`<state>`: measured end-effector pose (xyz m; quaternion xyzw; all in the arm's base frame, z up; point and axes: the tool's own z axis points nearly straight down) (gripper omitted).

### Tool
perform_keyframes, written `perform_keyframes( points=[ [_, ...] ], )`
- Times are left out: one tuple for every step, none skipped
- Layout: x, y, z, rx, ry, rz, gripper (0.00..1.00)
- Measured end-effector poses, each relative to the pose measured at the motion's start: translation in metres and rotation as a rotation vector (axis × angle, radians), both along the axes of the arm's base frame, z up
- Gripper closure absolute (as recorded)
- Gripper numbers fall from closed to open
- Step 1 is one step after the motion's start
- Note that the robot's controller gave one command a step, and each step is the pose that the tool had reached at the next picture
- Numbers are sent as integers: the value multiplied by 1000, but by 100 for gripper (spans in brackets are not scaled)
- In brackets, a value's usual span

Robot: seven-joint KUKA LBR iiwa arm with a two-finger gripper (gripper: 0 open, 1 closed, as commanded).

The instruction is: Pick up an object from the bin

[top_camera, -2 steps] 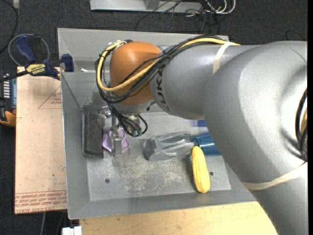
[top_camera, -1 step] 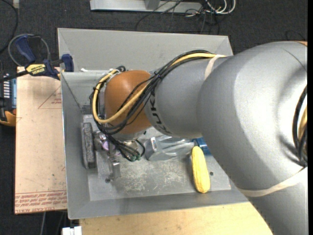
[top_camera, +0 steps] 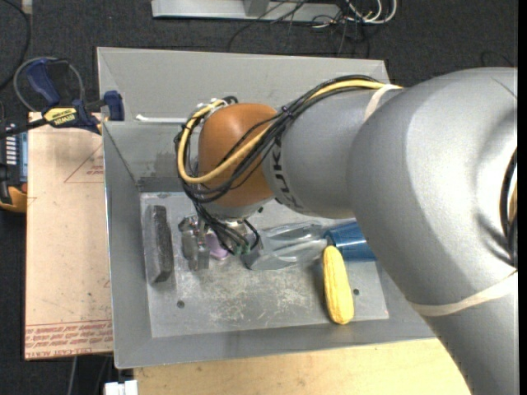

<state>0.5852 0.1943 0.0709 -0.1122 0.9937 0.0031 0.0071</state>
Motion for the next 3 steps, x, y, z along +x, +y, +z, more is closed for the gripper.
perform_keyframes(
  points=[
    [0,0,0,0,0,0,100],
    [-12,8,56,3,-8,48,100],
    [-15,-1,42,1,3,18,100]
  ],
)
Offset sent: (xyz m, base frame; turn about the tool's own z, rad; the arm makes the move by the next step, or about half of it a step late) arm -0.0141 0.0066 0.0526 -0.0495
